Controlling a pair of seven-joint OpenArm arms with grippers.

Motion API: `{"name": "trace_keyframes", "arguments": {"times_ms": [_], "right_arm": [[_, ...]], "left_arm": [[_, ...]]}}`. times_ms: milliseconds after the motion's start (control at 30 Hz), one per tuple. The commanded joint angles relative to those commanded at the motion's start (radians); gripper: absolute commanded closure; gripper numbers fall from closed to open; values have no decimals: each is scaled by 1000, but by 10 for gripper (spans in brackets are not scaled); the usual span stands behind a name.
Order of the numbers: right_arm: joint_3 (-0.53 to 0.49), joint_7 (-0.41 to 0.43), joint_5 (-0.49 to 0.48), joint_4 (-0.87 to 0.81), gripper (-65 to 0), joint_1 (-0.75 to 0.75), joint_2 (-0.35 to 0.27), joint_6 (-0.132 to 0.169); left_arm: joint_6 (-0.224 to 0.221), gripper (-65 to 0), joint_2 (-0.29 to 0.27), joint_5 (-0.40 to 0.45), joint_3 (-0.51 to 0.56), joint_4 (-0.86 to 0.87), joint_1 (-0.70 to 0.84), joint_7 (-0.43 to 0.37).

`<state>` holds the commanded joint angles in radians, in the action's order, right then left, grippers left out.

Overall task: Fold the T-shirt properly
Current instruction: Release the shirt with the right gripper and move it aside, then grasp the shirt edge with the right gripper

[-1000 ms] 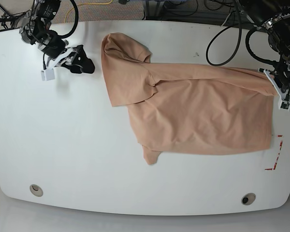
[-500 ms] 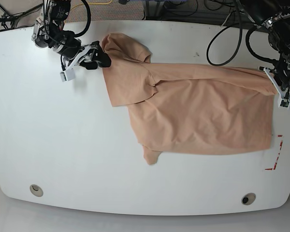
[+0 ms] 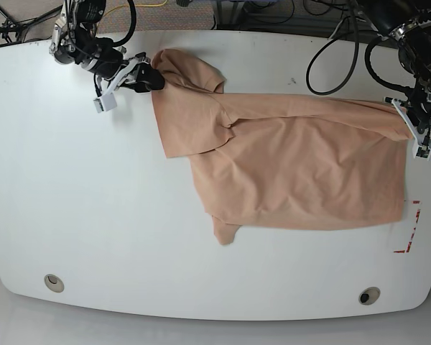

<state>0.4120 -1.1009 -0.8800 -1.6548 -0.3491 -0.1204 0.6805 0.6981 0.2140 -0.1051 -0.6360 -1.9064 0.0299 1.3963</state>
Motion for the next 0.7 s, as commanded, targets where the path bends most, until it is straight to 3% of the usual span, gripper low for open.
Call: {"name": "trace_keyframes", "arguments": {"times_ms": [233, 367, 400, 700], "right_arm": [[-3, 5, 0, 3, -214, 0, 2, 0], [-3, 5, 2, 3, -78, 2, 0, 2], [-3, 5, 2, 3, -6, 3, -2, 2], [-5, 3, 2, -21, 0, 2, -48, 3]], "left_arm": [[0, 0, 0, 2, 0, 0, 0, 0], [0, 0, 0, 2, 0, 0, 0, 0], [0, 0, 0, 2, 0, 0, 0, 0], [0, 0, 0, 0, 3, -3, -8, 0]]}}
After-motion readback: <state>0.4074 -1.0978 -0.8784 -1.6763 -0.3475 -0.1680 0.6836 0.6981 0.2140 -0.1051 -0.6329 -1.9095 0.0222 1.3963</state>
